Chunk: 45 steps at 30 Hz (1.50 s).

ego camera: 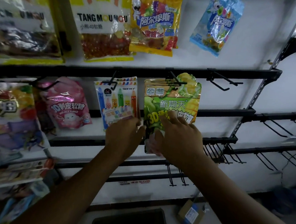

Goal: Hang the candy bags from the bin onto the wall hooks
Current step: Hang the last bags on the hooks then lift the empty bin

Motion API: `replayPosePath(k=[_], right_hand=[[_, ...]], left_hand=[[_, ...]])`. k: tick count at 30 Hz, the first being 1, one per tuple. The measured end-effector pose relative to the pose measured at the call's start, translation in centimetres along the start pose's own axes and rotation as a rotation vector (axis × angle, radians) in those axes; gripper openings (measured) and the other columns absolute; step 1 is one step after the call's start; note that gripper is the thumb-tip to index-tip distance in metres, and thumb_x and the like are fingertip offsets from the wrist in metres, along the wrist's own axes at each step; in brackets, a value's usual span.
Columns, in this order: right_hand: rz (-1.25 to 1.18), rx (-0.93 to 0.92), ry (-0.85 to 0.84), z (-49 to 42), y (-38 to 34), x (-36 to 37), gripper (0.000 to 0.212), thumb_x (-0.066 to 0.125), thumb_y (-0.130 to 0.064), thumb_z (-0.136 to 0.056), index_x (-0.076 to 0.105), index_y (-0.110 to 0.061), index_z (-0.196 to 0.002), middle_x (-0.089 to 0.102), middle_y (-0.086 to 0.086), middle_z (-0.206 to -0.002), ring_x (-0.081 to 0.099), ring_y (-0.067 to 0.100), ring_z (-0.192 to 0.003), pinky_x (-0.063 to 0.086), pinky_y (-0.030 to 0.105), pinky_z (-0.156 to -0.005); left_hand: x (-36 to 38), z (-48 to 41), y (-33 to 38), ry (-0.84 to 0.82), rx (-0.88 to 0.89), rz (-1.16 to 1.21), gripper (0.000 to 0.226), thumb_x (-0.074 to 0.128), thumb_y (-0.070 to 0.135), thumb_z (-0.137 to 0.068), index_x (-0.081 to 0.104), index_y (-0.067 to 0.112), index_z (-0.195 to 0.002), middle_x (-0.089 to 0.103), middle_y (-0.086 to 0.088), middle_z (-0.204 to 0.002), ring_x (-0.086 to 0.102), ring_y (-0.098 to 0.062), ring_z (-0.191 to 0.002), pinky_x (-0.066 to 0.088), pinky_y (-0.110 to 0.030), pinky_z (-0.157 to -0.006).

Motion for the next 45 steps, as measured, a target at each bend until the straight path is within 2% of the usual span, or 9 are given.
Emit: replayPosePath(k=[3,5,10,12,18,24,30,34,45], right_hand=[[-0.002,0.011,-0.018,0.5,-1.3,0.8,0.048,0.034,-0.048,-0.1,0.037,-0.025,-0.141,0.024,0.001,-0.158,0.03,0.028,-0.142,0.036,0.049,-0.108],[0.022,0.004,-0.033,0.8,-2.4,1.5,0.046,0.036,-0.046,-0.099,0.038,-0.024,-0.139,0.026,0.001,-0.155,0.031,0.028,-0.14,0.037,0.048,-0.106],[0.063,-0.015,-0.064,1.5,-5.2,3.9,0.048,0.035,-0.047,-0.098,0.037,-0.024,-0.14,0.026,0.003,-0.156,0.027,0.029,-0.142,0.032,0.049,-0.107],[0.062,-0.028,-0.116,1.8,-6.3,5.4,0.054,0.034,-0.05,-0.099,0.029,-0.025,-0.147,0.015,0.004,-0.162,0.017,0.03,-0.147,0.027,0.051,-0.112],[0.059,-0.054,-0.208,2.9,-9.0,9.4,0.058,0.034,-0.05,-0.1,0.021,-0.027,-0.151,0.005,0.004,-0.164,0.009,0.03,-0.15,0.022,0.054,-0.114],[0.041,-0.071,-0.327,4.0,-10.1,13.7,0.06,0.034,-0.049,-0.101,0.019,-0.024,-0.153,0.003,0.005,-0.164,0.006,0.031,-0.15,0.019,0.054,-0.117],[0.012,-0.068,-0.483,6.1,-9.8,19.3,0.061,0.033,-0.049,-0.101,0.016,-0.023,-0.154,0.002,0.006,-0.164,0.004,0.031,-0.15,0.014,0.055,-0.118],[-0.003,-0.067,-0.544,8.0,-9.1,23.6,0.059,0.034,-0.049,-0.1,0.02,-0.023,-0.152,0.011,0.008,-0.163,0.013,0.032,-0.149,0.019,0.055,-0.117],[-0.044,-0.026,-0.75,13.6,-7.5,34.4,0.044,0.036,-0.046,-0.098,0.043,-0.021,-0.134,0.039,0.006,-0.146,0.038,0.029,-0.135,0.034,0.05,-0.107]], left_hand=[[0.0,1.6,-1.5,0.085,0.108,-0.11,0.02,0.057,0.036,-0.093,0.067,0.024,-0.105,0.072,0.002,-0.104,0.066,-0.025,-0.093,0.049,-0.032,-0.071],[0.6,2.3,-3.0,0.068,0.139,-0.189,0.03,0.062,0.034,-0.089,0.065,0.02,-0.116,0.069,-0.003,-0.116,0.064,-0.032,-0.104,0.054,-0.042,-0.08],[0.5,4.7,-5.8,0.032,0.138,-0.337,0.044,0.063,0.037,-0.09,0.06,0.016,-0.129,0.059,-0.011,-0.137,0.052,-0.042,-0.124,0.05,-0.053,-0.092],[0.5,5.6,-6.9,-0.01,0.112,-0.365,0.046,0.058,0.041,-0.093,0.057,0.018,-0.133,0.054,-0.01,-0.142,0.047,-0.04,-0.129,0.045,-0.052,-0.097],[2.2,8.3,-10.9,-0.09,0.086,-0.405,0.047,0.069,0.036,-0.085,0.062,0.012,-0.125,0.059,-0.015,-0.133,0.053,-0.046,-0.119,0.05,-0.058,-0.089],[5.0,10.8,-13.3,-0.191,0.035,-0.392,0.05,0.051,0.043,-0.096,0.047,0.019,-0.14,0.044,-0.01,-0.149,0.039,-0.041,-0.135,0.038,-0.056,-0.104],[9.1,14.0,-14.9,-0.31,-0.009,-0.341,0.049,0.059,0.041,-0.093,0.054,0.017,-0.136,0.05,-0.012,-0.144,0.043,-0.043,-0.132,0.039,-0.057,-0.102],[12.4,16.3,-16.0,-0.434,-0.041,-0.289,0.05,0.048,0.04,-0.098,0.044,0.019,-0.143,0.038,-0.01,-0.153,0.033,-0.042,-0.138,0.032,-0.055,-0.107],[22.4,23.7,-19.3,-0.695,-0.139,-0.21,0.043,0.045,0.037,-0.098,0.052,0.014,-0.134,0.047,-0.01,-0.141,0.041,-0.041,-0.127,0.042,-0.055,-0.098]])
Point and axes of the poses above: each hand's wrist, its own z-axis away from the middle knuckle, its own x-axis out of the palm, y = z × x, the point moved 5 cm from there along -z, towards the middle knuckle
